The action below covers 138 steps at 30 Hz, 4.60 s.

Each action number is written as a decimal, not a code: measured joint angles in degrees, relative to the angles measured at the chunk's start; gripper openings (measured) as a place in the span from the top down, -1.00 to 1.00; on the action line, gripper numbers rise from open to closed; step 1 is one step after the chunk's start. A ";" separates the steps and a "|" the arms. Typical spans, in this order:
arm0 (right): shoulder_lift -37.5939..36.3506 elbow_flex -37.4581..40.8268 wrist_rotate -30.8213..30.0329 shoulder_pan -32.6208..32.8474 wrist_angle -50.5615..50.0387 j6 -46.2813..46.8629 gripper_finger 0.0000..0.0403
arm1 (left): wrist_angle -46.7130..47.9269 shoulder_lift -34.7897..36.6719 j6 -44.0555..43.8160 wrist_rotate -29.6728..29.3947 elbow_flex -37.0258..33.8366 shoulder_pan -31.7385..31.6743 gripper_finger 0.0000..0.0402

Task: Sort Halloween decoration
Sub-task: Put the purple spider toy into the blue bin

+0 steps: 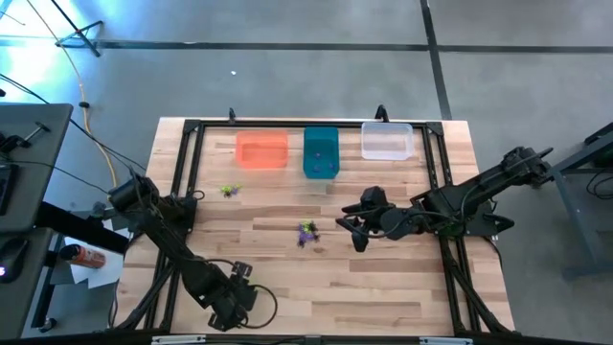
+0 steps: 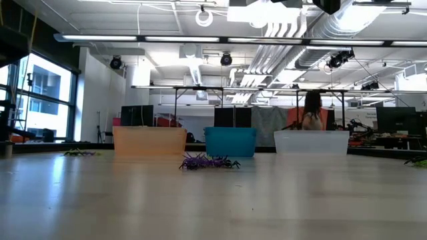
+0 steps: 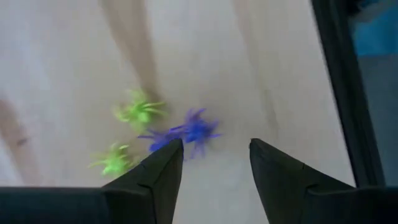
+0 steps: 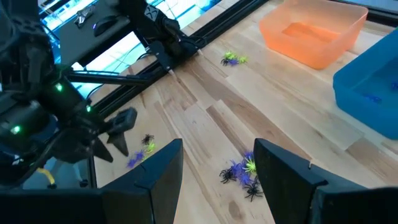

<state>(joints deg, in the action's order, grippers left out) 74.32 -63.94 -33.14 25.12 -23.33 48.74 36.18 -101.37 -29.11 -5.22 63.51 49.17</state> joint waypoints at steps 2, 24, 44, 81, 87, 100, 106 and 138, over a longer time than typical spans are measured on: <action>0.00 0.00 -0.65 0.00 -0.02 0.36 0.04 | -0.99 -0.92 1.53 0.20 0.00 0.39 0.17; 0.00 0.00 -1.34 0.00 0.02 2.04 0.04 | -3.42 -5.72 8.81 -0.13 0.13 -0.63 0.62; 0.00 0.00 -1.30 0.00 -0.22 0.63 0.04 | -3.59 12.74 0.64 11.88 -0.07 -6.43 0.99; 5.52 0.00 8.46 -11.33 21.84 -29.35 0.04 | -44.95 35.72 17.22 6.96 -16.00 -43.59 0.97; 6.75 0.00 10.66 -11.65 24.04 -31.31 0.04 | -44.44 35.72 17.59 9.65 -16.00 -44.77 0.96; 3.95 -0.02 12.07 -11.50 17.38 -37.24 0.48 | -44.67 35.57 14.42 7.45 -16.00 -45.56 0.96; 2.27 -0.02 14.15 -11.74 13.35 -37.26 0.91 | -44.69 34.08 14.28 5.51 -15.44 -45.35 0.96; -7.64 -0.01 6.45 -11.58 -3.63 -29.18 1.00 | -6.10 -19.47 18.69 1.51 26.97 -69.58 0.96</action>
<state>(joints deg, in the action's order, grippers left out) 66.68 -63.95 -26.69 13.54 -26.96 19.56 30.08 -120.84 -10.42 -3.70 90.48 -20.41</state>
